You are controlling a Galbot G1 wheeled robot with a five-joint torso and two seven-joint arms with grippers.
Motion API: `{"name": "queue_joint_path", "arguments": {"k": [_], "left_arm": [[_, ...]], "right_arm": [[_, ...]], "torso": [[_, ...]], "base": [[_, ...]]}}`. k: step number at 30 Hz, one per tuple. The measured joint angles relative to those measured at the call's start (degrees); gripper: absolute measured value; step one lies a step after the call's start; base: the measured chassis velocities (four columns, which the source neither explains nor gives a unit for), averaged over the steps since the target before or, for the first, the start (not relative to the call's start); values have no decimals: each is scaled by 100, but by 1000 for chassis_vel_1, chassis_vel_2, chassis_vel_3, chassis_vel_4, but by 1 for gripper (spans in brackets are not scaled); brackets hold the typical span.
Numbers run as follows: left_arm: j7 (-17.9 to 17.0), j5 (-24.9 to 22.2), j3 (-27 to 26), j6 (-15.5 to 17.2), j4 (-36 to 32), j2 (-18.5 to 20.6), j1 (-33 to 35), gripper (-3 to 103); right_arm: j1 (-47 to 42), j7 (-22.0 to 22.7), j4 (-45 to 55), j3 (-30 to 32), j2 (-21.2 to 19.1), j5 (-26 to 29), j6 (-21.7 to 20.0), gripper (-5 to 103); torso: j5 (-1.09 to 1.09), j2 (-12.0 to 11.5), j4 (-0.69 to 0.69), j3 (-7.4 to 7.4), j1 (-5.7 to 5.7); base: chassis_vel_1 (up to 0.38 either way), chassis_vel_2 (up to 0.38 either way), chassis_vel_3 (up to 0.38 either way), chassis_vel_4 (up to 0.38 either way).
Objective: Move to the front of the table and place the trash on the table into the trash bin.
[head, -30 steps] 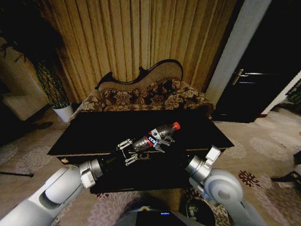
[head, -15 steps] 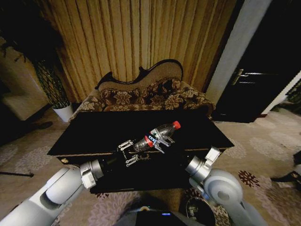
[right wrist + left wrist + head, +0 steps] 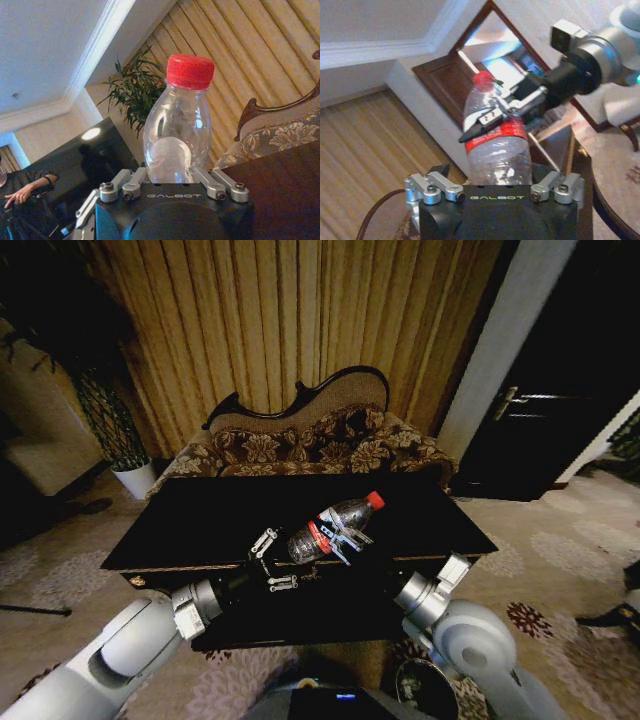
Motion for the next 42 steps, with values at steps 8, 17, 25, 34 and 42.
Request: {"name": "queue_joint_path", "arguments": {"k": [8,17,25,34,42], "left_arm": [[-603,-718,-152,403,-321,-266,-1,100],[-1706,-1597,-573,969,-323,-754,-45,100],[-2484,-1911,-939,1478,-266,-1190,-168,100],[-2592,-2025,-1206,1561,-105,-1480,-130,100],[-2663,-2049,-1269,1586,-72,-1529,-216,100]], "right_arm": [[9,11,-120,31,24,-131,100,28],[408,11,-477,238,184,-119,357,28],[781,11,-907,502,224,-399,522,28],[898,11,-1375,599,241,-661,587,28],[1217,11,-2226,772,315,-1549,706,28]], "torso": [[1,0,0,0,0],[0,0,0,0,0],[0,0,0,0,0],[0,0,0,0,0],[1,0,-1,0,0]], "base": [[0,0,0,0],[0,0,0,0],[0,0,0,0],[0,0,0,0],[0,0,0,0]]}}
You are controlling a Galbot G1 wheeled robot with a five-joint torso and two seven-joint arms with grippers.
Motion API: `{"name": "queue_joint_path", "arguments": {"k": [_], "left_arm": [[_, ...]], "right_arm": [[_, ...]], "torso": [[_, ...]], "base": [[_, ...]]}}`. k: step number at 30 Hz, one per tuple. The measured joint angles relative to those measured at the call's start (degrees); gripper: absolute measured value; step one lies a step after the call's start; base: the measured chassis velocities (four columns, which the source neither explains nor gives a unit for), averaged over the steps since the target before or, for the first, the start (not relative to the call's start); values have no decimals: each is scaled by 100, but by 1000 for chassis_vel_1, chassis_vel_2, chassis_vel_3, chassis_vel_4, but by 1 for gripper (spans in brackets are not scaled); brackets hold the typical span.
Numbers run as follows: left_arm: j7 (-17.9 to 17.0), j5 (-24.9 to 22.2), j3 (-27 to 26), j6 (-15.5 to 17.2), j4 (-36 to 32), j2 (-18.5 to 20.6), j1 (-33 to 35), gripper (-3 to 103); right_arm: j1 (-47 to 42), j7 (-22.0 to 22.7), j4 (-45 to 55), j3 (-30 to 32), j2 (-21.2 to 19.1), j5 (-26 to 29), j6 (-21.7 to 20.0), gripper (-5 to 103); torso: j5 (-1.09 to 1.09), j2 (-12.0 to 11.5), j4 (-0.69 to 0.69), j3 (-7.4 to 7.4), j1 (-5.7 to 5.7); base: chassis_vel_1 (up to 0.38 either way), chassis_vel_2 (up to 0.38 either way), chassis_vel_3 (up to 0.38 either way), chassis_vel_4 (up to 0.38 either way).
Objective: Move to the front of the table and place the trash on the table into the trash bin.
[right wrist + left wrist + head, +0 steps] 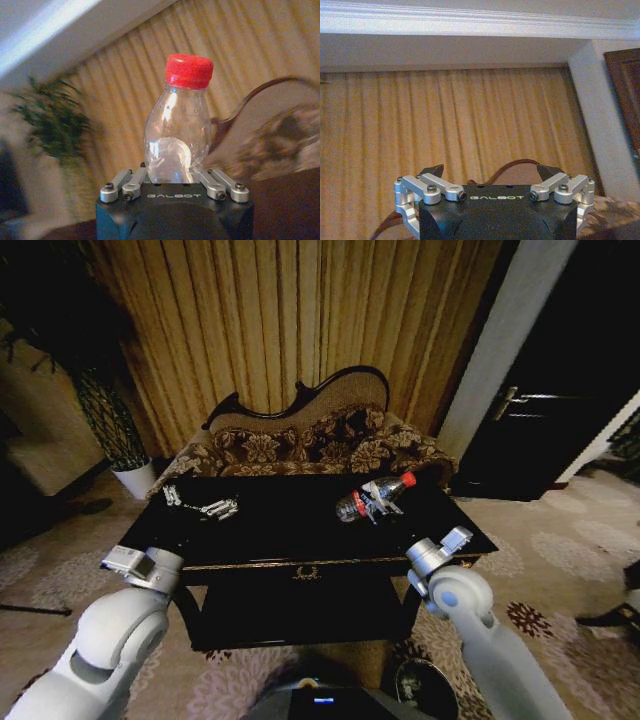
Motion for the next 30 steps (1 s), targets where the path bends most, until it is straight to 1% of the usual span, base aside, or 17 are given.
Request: {"name": "queue_joint_path", "arguments": {"k": [1,3,4,6,7,9,13,14,15,16,17,18,19,20,21,23,30], "left_arm": [[0,0,0,0,0,0,0,100],[-76,-68,-174,33,94,-83,-15,100],[-76,-68,-174,33,94,-83,-15,100],[-87,-115,-329,34,134,-116,11,100],[-87,-115,-329,34,134,-116,11,100],[-93,-170,-489,34,173,-161,33,100],[-108,-200,-614,52,210,-281,23,100],[-156,-201,-677,119,233,-365,1,100],[-308,-196,-750,311,265,-495,-47,100],[-550,-203,-831,668,289,-653,-130,100],[-550,-203,-831,668,289,-653,-130,100],[-768,-302,-895,983,309,-794,-222,100],[-837,-345,-916,1077,316,-843,-242,100],[-837,-345,-916,1077,316,-843,-242,100],[-898,-389,-991,1240,326,-906,-227,100],[-908,-401,-1113,1334,345,-928,-123,100],[-872,-516,-1416,1306,471,-874,-7,100]], "right_arm": [[0,0,0,0,0,0,0,28],[205,-1,-307,80,3,-505,123,28],[205,-1,-307,80,3,-505,123,28],[330,-1,-510,154,3,-927,266,28],[330,-1,-510,154,3,-927,266,28],[400,-1,-667,265,-4,-1360,365,28],[382,-2,-675,357,-2,-1495,379,28],[357,-2,-682,390,9,-1583,381,28],[311,-2,-701,426,29,-1700,393,28],[263,-2,-712,456,51,-1777,402,28],[263,-2,-712,456,51,-1777,402,28],[203,-2,-717,483,80,-1804,406,28],[182,-2,-719,494,92,-1808,406,28],[182,-2,-719,494,92,-1808,406,28],[137,-2,-720,530,115,-1819,409,28],[89,-2,-718,580,136,-1821,417,28],[-5,-1,-700,719,136,-1824,470,28]], "torso": [[0,0,0,0,0],[0,0,1,0,0],[0,0,1,0,0],[-1,0,2,0,0],[-1,0,2,0,0],[-1,0,1,0,0],[0,-1,1,0,0],[0,0,0,0,0],[0,0,1,0,0],[-1,0,1,0,0],[-1,0,1,0,0],[-2,0,0,0,0],[-1,0,-1,0,0],[-1,0,-1,0,0],[-1,0,0,0,1],[-1,0,1,0,1],[-1,0,2,-1,0]], "base": [[0,0,0,0],[0,0,0,0],[0,0,0,0],[0,0,0,0],[0,0,0,0],[0,0,0,0],[0,0,0,0],[0,0,0,0],[0,0,0,0],[0,0,0,0],[0,0,0,0],[0,0,0,0],[0,0,0,0],[0,0,0,0],[0,0,0,0],[0,0,0,0],[25,-19,-20,17]]}}
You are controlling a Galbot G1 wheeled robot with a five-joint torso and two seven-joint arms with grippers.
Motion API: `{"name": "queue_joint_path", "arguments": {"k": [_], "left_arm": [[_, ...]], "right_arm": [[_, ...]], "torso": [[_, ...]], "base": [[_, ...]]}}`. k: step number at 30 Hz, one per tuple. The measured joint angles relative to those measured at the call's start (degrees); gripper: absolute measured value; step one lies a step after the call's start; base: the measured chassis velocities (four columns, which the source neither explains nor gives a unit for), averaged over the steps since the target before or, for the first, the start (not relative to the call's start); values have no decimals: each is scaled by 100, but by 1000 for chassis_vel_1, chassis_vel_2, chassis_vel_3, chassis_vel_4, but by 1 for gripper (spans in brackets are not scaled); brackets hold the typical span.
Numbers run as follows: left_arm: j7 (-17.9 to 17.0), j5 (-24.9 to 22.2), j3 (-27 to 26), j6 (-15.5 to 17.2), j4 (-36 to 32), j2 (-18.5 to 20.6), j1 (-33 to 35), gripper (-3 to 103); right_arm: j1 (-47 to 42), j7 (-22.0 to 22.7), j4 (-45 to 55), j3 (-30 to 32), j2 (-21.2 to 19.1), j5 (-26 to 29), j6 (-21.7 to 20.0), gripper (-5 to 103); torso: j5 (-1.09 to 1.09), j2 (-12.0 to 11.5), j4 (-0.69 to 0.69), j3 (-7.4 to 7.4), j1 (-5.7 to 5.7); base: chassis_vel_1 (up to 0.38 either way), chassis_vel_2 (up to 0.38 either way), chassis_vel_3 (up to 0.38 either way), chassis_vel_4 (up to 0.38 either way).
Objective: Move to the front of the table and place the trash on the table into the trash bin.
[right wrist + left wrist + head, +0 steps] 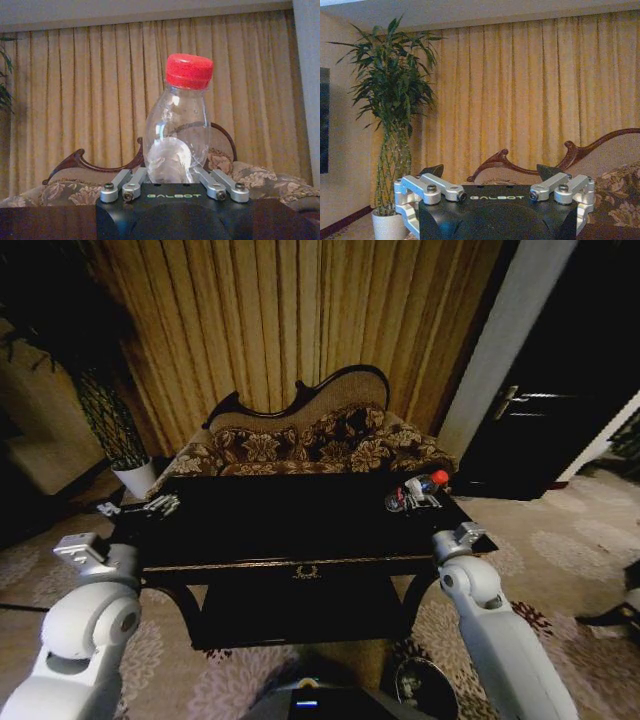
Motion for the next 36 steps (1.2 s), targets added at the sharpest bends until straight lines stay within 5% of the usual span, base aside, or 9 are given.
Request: {"name": "queue_joint_path", "arguments": {"k": [36], "left_arm": [[226,-249,-434,-249,582,227,-2,100]], "right_arm": [[-579,1,-159,597,28,-43,482,28]], "torso": [[0,0,0,0,0]], "base": [[66,-61,-65,65]]}}
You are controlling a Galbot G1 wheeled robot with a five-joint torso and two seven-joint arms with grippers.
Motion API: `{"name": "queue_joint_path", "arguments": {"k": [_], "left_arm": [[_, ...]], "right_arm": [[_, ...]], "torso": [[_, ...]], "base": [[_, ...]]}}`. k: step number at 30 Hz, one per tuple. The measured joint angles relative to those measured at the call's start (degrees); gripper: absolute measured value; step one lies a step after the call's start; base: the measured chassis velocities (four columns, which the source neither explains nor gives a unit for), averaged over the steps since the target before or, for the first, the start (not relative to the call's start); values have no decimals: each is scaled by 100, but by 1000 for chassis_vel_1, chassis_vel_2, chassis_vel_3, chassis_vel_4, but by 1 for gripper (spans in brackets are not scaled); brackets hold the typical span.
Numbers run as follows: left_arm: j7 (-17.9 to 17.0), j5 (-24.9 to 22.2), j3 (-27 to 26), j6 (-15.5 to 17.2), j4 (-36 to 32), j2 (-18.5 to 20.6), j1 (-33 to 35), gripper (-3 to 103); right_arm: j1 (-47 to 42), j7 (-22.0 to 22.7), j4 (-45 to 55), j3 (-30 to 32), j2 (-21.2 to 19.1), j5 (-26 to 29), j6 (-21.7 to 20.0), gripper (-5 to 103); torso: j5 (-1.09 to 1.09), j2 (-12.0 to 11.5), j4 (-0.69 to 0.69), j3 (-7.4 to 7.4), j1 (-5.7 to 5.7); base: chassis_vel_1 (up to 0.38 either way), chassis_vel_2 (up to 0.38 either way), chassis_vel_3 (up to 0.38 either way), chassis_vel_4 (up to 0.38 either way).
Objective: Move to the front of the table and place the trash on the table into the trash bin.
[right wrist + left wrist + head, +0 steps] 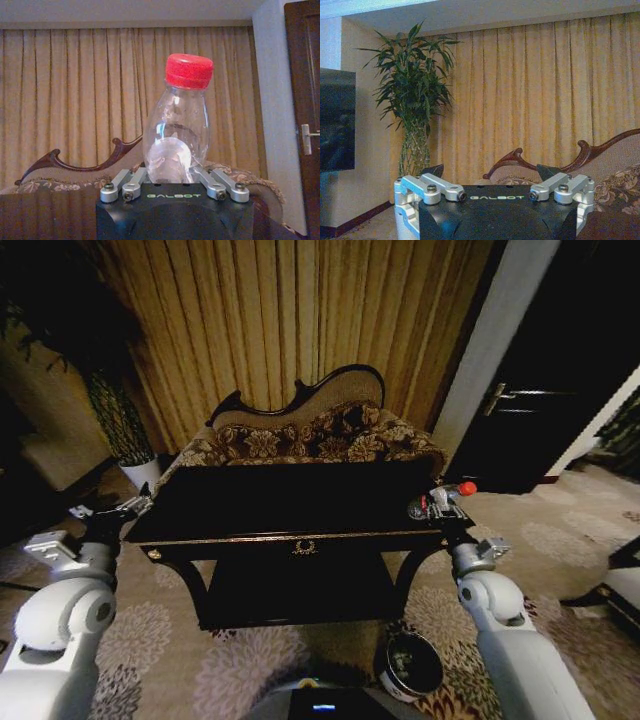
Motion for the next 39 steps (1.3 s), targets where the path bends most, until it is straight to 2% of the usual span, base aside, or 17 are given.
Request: {"name": "queue_joint_path", "arguments": {"k": [15,21,24,30,37,39], "left_arm": [[0,2,1,0,1,43,-1,100],[1,15,67,-1,-20,-13,3,100],[3,29,104,-6,-5,-58,9,100],[22,57,145,-48,62,-188,11,100],[100,156,208,-161,134,-253,-30,100],[113,157,199,-176,118,-279,-27,100]], "right_arm": [[23,0,-113,-12,10,-68,90,28],[31,0,-261,-35,47,-253,197,28],[66,0,-441,-73,91,-520,354,28],[22,0,-790,-182,261,-761,372,28],[-30,-1,-1760,-338,559,-1363,274,28],[-2,0,-2363,-351,649,-1767,408,28]], "torso": [[0,0,0,0,-1],[0,1,-1,-1,-1],[1,1,-1,-1,-2],[-1,1,0,-1,-2],[1,-2,0,1,3],[1,-1,-2,0,0]], "base": [[166,-164,-156,153],[164,-171,-166,158],[135,-112,-124,131],[25,-30,-25,18],[0,0,0,0],[0,0,0,0]]}}
